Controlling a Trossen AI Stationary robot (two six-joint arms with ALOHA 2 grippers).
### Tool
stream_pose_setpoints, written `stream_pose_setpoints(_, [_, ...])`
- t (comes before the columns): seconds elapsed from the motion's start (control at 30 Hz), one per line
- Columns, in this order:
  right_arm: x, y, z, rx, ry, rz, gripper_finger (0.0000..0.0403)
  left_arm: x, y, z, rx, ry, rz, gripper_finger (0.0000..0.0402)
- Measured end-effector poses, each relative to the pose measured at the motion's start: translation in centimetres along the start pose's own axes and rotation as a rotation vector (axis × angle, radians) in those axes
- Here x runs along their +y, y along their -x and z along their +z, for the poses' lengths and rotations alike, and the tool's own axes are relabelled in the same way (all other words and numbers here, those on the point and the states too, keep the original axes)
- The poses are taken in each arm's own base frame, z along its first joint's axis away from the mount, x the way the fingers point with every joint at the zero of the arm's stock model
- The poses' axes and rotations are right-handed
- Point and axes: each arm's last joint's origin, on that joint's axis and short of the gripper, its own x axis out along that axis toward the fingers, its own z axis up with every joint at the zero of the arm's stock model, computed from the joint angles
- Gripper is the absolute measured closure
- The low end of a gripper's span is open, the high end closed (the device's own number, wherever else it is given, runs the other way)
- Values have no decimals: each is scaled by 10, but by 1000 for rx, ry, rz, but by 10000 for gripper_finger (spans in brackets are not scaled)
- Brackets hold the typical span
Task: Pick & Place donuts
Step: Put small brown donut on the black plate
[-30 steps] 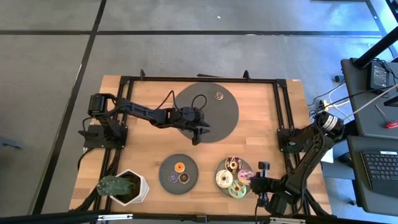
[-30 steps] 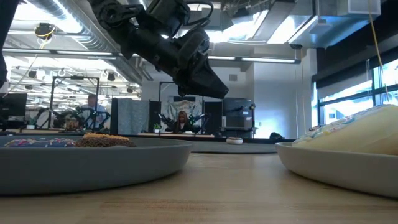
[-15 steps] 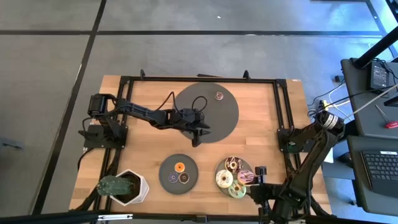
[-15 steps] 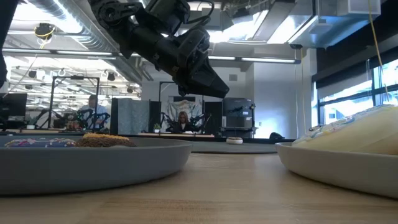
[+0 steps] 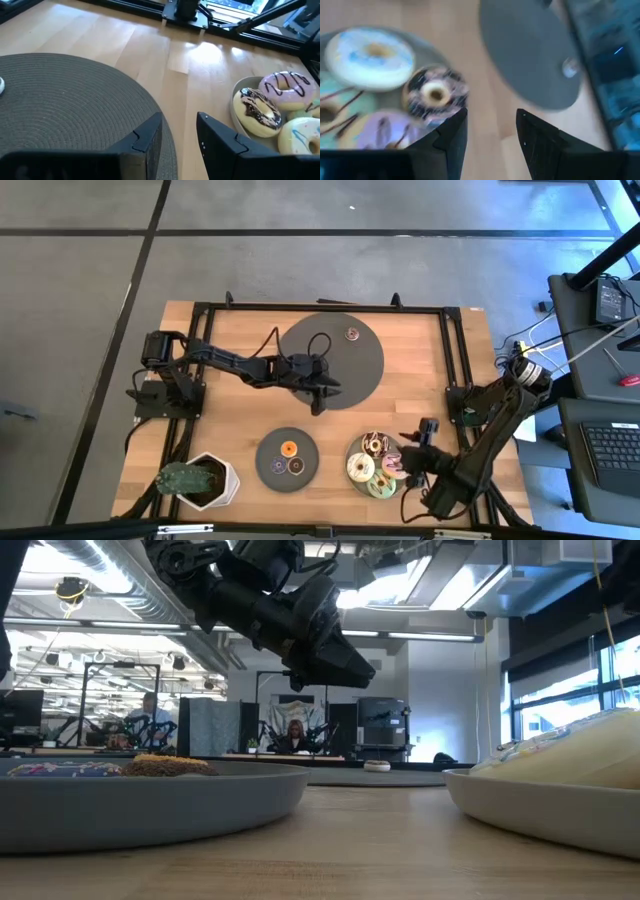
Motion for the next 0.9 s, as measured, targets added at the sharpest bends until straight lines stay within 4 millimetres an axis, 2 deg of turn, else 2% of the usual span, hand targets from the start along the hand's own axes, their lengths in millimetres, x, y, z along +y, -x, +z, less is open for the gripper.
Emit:
stream_pose_setpoints(0.1, [-2,-4,-3,-64,4,-55,233,0,0,0,-1,0,0,283])
stream_pose_setpoints(0.3, [-11,-28,-17,-48,-4,-109,233,0,0,0,-3,0,-1,282])
stream_pose_setpoints(0.53, [-51,-44,-27,-20,-96,-88,233,3,0,3,-23,-64,6,281])
stream_pose_setpoints(0.7, [-81,-51,-32,-87,-195,23,233,11,0,10,-57,-41,69,285])
stream_pose_setpoints(0.9, [-96,-60,-38,-247,-312,325,233,28,0,40,-107,-22,127,294])
